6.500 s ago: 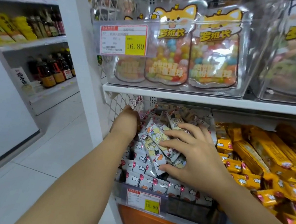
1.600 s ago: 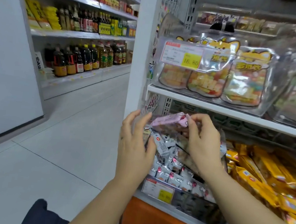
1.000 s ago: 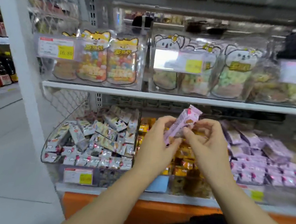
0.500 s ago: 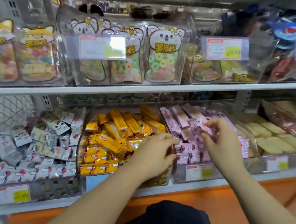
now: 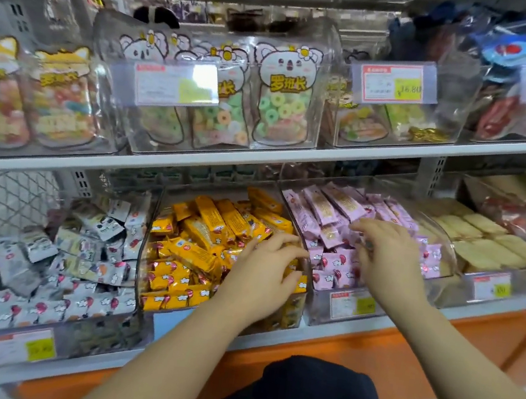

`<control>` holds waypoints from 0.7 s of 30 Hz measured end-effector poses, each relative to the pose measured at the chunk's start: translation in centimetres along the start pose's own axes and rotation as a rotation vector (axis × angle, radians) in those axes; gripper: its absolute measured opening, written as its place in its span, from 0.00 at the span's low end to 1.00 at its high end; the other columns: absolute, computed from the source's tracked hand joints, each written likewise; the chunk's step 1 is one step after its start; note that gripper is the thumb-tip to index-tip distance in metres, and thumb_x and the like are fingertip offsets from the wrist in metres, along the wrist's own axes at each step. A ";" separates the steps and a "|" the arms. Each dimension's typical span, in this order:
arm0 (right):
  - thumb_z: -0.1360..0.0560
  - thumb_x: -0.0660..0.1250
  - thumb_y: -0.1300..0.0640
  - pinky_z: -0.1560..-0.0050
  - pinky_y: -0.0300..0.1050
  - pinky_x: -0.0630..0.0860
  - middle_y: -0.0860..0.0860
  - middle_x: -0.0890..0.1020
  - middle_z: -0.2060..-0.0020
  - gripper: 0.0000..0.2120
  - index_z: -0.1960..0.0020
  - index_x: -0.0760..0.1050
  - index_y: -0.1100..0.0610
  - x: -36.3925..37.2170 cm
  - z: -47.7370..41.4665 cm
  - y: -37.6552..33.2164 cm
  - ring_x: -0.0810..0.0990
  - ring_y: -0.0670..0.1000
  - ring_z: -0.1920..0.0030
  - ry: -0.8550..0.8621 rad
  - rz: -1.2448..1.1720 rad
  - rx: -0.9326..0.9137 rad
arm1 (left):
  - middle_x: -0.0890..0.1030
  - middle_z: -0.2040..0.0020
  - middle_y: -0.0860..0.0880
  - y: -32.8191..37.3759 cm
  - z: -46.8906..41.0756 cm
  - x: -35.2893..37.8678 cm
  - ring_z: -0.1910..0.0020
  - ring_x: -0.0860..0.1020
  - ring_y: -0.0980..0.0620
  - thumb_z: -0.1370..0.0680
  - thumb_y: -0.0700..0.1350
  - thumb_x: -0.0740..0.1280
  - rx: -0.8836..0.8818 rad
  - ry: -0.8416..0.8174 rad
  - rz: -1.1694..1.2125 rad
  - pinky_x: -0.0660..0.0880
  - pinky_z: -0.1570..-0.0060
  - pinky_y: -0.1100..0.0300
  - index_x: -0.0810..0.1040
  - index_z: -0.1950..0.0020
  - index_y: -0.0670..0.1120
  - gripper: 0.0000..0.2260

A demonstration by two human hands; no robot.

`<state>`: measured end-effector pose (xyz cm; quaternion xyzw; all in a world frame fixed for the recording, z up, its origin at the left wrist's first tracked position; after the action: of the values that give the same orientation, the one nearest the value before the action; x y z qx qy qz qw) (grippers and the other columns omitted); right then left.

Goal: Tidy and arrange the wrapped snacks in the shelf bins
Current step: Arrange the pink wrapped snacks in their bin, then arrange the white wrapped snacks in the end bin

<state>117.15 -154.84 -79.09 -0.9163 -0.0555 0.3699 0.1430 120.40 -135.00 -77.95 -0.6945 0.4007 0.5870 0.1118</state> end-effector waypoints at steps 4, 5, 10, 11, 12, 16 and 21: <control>0.33 0.71 0.67 0.51 0.57 0.76 0.54 0.83 0.53 0.13 0.50 0.80 0.56 0.4 -0.4 -4.4 0.79 0.61 0.52 -0.023 -0.058 -0.079 | 0.65 0.29 0.57 -1.5 1.6 -1.7 0.30 0.63 0.55 0.20 0.49 0.60 -0.033 0.058 0.007 0.53 0.26 0.49 0.72 0.33 0.56 0.15; 0.32 0.71 0.66 0.50 0.58 0.76 0.54 0.83 0.53 0.14 0.49 0.80 0.55 0.6 -0.5 -5.8 0.80 0.60 0.51 -0.043 -0.085 -0.094 | 0.66 0.30 0.57 -2.1 2.0 -2.3 0.30 0.63 0.55 0.20 0.49 0.60 -0.039 0.076 0.011 0.54 0.27 0.49 0.72 0.33 0.56 0.15; 0.31 0.70 0.65 0.47 0.59 0.75 0.51 0.83 0.51 0.14 0.46 0.80 0.54 2.4 -0.5 -13.0 0.80 0.57 0.48 -0.127 -0.249 -0.145 | 0.72 0.35 0.56 -5.8 4.9 -5.5 0.34 0.68 0.55 0.20 0.48 0.61 -0.067 0.151 -0.026 0.59 0.30 0.50 0.75 0.35 0.54 0.14; 0.30 0.70 0.64 0.46 0.58 0.75 0.51 0.83 0.50 0.14 0.46 0.80 0.53 2.8 -0.4 -14.5 0.79 0.56 0.48 -0.149 -0.264 -0.160 | 0.73 0.36 0.56 -6.7 5.7 -6.2 0.35 0.68 0.55 0.20 0.48 0.61 -0.076 0.169 -0.027 0.60 0.31 0.49 0.75 0.36 0.54 0.13; 0.29 0.69 0.63 0.45 0.58 0.74 0.50 0.83 0.50 0.14 0.45 0.80 0.53 3.3 -0.4 -15.9 0.79 0.56 0.47 -0.171 -0.278 -0.173 | 0.73 0.37 0.56 -7.6 6.5 -6.9 0.36 0.69 0.56 0.21 0.47 0.62 -0.086 0.189 -0.030 0.61 0.31 0.48 0.76 0.37 0.54 0.13; 0.26 0.68 0.59 0.40 0.55 0.72 0.49 0.82 0.47 0.13 0.42 0.78 0.51 5.0 -0.2 -21.7 0.77 0.53 0.44 -0.273 -0.318 -0.233 | 0.73 0.38 0.58 -11.5 10.3 -9.6 0.38 0.67 0.58 0.20 0.47 0.61 -0.189 0.262 -0.070 0.60 0.30 0.50 0.76 0.38 0.55 0.12; 0.26 0.68 0.59 0.41 0.53 0.71 0.51 0.82 0.47 0.13 0.42 0.78 0.52 7.5 -0.2 -27.7 0.77 0.55 0.44 -0.363 -0.353 -0.311 | 0.76 0.41 0.56 -16.4 14.6 -12.7 0.41 0.71 0.55 0.21 0.45 0.62 -0.295 0.335 -0.135 0.63 0.33 0.51 0.78 0.40 0.53 0.11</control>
<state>122.79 -126.99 -75.50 -0.8221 -0.2948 0.4843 0.0509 121.16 -109.76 -75.84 -0.8162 0.2762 0.5070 -0.0201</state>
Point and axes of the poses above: each hand's wrist, its own z-axis away from the middle knuckle, its own x-axis out of the palm, y = z × x, the point moved 1 cm from there along -z, towards the middle knuckle
